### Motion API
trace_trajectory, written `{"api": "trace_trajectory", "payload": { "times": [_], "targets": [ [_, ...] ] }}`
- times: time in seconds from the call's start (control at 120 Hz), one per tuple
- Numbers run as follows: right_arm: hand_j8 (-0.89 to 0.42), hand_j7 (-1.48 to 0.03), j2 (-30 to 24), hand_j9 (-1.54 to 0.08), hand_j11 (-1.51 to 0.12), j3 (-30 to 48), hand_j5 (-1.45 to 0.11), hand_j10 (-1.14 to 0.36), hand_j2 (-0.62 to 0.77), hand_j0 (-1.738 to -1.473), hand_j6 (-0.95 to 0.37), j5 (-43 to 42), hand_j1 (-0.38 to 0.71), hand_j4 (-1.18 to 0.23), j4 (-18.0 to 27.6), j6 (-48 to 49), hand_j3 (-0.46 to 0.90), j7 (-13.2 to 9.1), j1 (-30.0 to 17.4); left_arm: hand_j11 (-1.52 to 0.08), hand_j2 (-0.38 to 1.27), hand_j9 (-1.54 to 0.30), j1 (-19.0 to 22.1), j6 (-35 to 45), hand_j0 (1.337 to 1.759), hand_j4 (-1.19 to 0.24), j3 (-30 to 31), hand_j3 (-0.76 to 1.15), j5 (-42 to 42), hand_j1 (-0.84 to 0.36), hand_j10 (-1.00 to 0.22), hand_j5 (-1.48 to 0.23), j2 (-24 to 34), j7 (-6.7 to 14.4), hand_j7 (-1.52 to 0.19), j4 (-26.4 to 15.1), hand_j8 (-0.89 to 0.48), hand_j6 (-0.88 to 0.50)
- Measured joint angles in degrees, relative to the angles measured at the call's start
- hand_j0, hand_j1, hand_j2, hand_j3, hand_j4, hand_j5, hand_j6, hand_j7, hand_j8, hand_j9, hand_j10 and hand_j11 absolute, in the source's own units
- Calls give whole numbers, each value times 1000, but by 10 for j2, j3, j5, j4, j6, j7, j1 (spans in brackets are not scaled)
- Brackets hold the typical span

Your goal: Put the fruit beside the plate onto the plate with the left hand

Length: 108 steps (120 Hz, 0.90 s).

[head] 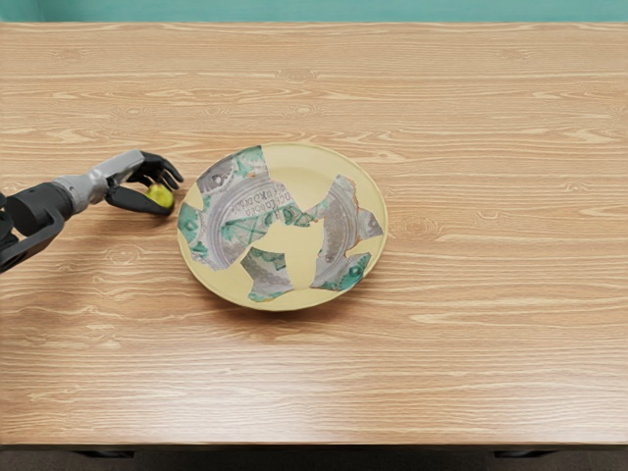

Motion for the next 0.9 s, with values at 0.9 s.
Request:
{"api": "trace_trajectory", "payload": {
  "times": [0.9],
  "targets": [
    [-1,0,0,0,0,0,0,0,0,-1658,-1,0,-349,0,0,0,0,0,0,-931,134,-897,-8,-12,1652,-698,19,0,0,-281,-497,-883,1,1,-880,1,-474,-698]
  ]
}}
